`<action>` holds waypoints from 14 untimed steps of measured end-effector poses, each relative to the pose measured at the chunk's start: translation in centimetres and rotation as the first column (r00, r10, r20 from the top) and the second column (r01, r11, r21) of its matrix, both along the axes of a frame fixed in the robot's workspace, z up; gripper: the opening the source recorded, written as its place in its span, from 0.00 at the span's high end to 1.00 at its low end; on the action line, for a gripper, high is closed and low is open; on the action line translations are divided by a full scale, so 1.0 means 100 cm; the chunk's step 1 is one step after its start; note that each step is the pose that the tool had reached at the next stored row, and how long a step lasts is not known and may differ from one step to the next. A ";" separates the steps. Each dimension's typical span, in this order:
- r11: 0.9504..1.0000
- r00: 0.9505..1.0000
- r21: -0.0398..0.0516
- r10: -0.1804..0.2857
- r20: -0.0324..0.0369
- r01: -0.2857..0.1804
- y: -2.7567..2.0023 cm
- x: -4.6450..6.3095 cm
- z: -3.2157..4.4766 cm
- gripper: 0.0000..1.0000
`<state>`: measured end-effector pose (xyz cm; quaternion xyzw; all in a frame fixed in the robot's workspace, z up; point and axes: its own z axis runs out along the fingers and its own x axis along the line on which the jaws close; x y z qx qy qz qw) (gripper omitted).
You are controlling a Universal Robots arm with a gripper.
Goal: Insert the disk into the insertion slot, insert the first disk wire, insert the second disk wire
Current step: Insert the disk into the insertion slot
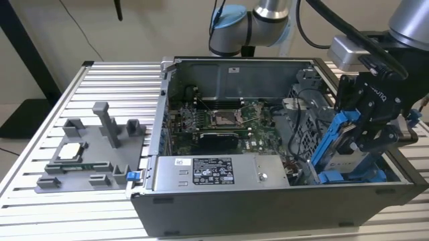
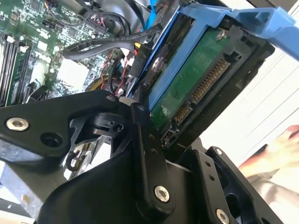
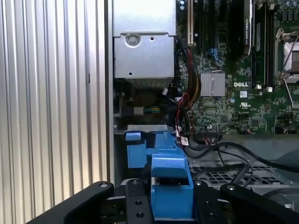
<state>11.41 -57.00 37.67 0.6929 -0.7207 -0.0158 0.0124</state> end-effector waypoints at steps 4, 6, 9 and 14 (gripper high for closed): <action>1.000 1.000 -0.001 0.000 0.000 0.000 -0.0001 0.000 -0.0001 0.00; 1.000 1.000 0.000 0.000 0.000 0.000 -0.0001 0.000 0.0008 0.00; 1.000 1.000 -0.001 0.000 0.000 0.000 0.0000 0.000 0.0038 0.00; 1.000 1.000 -0.001 0.000 0.000 0.000 0.0023 0.000 0.0095 0.00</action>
